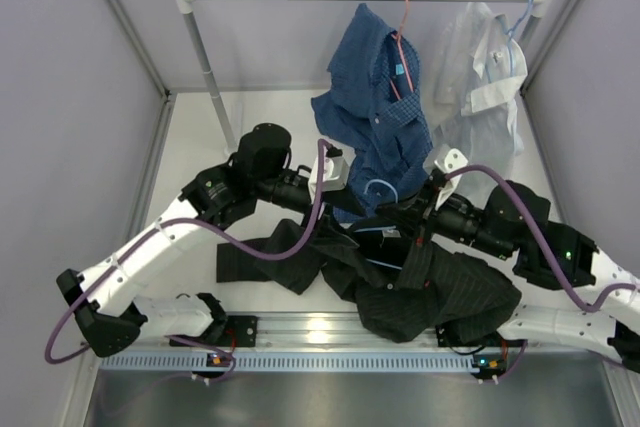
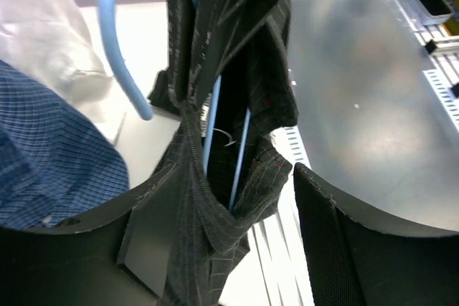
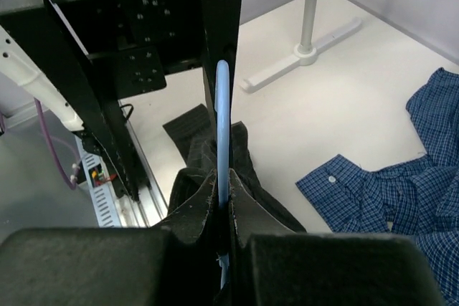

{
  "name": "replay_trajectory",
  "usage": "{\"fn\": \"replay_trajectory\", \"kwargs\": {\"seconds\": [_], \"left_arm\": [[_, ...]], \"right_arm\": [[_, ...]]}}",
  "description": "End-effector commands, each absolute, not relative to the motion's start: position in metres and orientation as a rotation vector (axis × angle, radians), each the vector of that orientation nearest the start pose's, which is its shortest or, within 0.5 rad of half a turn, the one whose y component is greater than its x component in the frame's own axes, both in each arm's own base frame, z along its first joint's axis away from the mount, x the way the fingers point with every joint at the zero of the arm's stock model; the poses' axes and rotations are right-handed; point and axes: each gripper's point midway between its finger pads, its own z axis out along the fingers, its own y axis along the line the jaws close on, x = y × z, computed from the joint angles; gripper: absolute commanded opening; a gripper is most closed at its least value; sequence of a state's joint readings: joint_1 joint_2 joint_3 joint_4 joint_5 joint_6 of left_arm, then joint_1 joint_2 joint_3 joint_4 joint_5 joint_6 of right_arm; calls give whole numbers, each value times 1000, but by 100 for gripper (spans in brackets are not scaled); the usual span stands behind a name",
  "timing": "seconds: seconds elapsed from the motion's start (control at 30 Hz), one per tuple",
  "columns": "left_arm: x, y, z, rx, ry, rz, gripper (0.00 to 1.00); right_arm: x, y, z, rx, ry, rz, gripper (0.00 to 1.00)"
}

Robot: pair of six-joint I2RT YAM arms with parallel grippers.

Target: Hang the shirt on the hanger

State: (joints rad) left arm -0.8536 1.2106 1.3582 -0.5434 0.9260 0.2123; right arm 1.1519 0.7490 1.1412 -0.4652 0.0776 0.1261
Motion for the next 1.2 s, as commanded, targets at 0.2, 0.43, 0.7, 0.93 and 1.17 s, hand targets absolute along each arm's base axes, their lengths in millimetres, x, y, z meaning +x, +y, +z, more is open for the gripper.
{"fn": "replay_trajectory", "kwargs": {"seconds": [0.2, 0.43, 0.7, 0.93, 1.17], "left_arm": [[126, -332, 345, 1491, 1311, -1193, 79], [146, -325, 351, 1367, 1331, -1069, 98], [114, -330, 331, 1520, 1255, -1262, 93], [120, -346, 332, 1544, 1263, -1320, 45], [119, -349, 348, 1551, 1201, -1320, 25]], "right_arm": [[110, 234, 416, -733, 1429, 964, 0], [107, 226, 415, -732, 1407, 963, 0], [104, 222, 420, -730, 1388, 975, 0], [98, 225, 425, -758, 1362, 1005, 0], [98, 237, 431, -762, 1332, 1034, 0]]}}
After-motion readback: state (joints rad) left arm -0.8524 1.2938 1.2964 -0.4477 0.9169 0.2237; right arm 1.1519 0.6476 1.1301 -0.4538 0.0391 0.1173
